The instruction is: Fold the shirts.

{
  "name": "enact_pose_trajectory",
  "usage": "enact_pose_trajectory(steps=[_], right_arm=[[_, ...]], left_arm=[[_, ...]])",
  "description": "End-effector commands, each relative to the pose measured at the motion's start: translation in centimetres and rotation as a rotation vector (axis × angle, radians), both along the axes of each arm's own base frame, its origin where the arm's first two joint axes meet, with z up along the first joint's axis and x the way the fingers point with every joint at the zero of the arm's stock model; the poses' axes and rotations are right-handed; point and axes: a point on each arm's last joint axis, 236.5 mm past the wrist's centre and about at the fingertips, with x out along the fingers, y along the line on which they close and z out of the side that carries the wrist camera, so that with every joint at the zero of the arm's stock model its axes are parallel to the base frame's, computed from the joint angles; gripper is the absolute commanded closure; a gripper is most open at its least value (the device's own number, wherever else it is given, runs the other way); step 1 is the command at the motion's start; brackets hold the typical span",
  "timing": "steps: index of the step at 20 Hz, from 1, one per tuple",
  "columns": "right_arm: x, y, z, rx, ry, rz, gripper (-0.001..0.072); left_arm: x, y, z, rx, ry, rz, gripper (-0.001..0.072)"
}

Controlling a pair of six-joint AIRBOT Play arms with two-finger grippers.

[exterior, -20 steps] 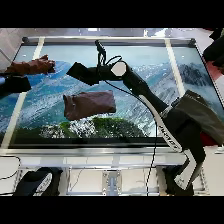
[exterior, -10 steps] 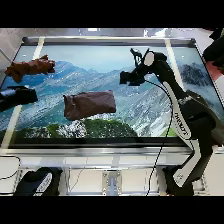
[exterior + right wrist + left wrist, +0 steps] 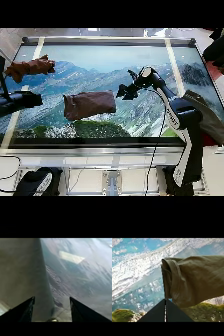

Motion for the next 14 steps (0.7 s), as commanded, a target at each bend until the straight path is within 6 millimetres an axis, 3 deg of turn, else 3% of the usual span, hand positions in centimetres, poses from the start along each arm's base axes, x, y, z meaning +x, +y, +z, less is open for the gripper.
enact_pose_trajectory(steps=[1, 7, 9, 10, 11, 12, 14], right_arm=[[-0.2, 3.0, 0.1, 0.185, 0.068, -0.023, 0.0183], [-2.6, 7.3, 0.0, 0.204, 0.081, 0.043, 0.0189], [-4.1, 9.3, 0.0, 0.201, 0.080, 0.085, 0.0238], [-4.8, 10.3, 0.0, 0.200, 0.076, 0.101, 0.0334], [-5.2, 11.2, 0.2, 0.202, 0.070, 0.117, 0.0531], [-5.5, 11.8, 0.8, 0.208, 0.060, 0.136, 0.0680], [-5.1, 12.1, 3.1, 0.224, 0.015, 0.175, 0.0695]], left_arm=[[0.0, 0.0, -0.1, 0.000, 0.000, 0.002, 0.0695], [0.0, 0.0, -0.1, 0.001, 0.000, 0.001, 0.0695], [0.0, 0.0, -0.1, 0.001, 0.000, 0.001, 0.0696], [0.0, 0.0, -0.1, 0.001, 0.000, 0.001, 0.0696], [0.0, 0.0, -0.1, 0.001, 0.000, 0.001, 0.0696], [0.0, 0.0, -0.1, 0.001, 0.000, 0.001, 0.0695], [0.0, 0.1, -0.1, 0.001, 0.000, 0.001, 0.0696]])
